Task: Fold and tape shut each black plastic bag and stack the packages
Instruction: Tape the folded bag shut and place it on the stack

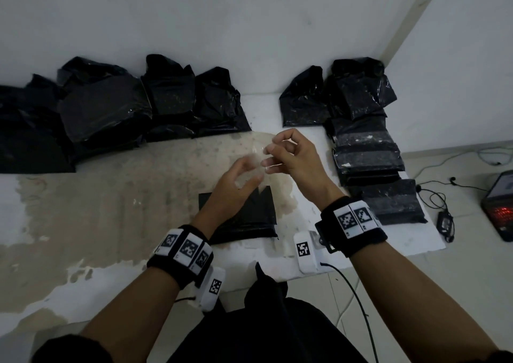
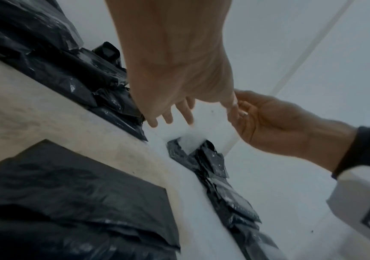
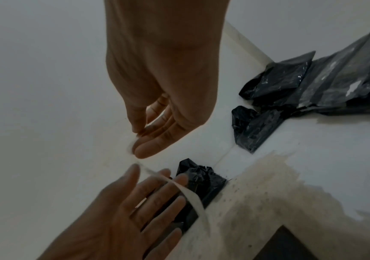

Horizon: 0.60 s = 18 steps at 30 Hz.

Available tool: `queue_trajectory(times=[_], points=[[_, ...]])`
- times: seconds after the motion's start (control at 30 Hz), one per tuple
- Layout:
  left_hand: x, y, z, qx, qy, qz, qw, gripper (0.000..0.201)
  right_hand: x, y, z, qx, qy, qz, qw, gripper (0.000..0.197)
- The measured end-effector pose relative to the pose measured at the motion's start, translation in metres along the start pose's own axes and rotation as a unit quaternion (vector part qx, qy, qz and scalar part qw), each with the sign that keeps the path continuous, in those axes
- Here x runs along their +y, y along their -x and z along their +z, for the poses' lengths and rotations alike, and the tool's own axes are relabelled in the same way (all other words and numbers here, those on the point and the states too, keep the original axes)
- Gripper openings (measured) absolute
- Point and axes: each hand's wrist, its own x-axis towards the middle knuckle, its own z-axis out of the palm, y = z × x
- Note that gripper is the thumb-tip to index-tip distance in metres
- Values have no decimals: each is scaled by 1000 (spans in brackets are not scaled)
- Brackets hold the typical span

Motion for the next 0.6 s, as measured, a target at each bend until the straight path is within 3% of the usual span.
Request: queue_trajectory(times=[0.07,0.1,0.23,0.4,0.6], points=[[1,-3,-7,1,4,0,1000,11,2,-2,5,16,-13,8,1000,17],[0,-1,-12,1,9,-1,1000,4,4,-3,5,27,-15,12,999,21],[-11,13,-31,2,6,-43,999,10,20,-3,1,55,-8,60,997,37],[-26,32,-48,-24,78,-144,986,15,51,9,-2,34,9,172,985,8],[-50,48,-62,-41,47,-228,972,11,90,25,-4,85,29,234,968,7]])
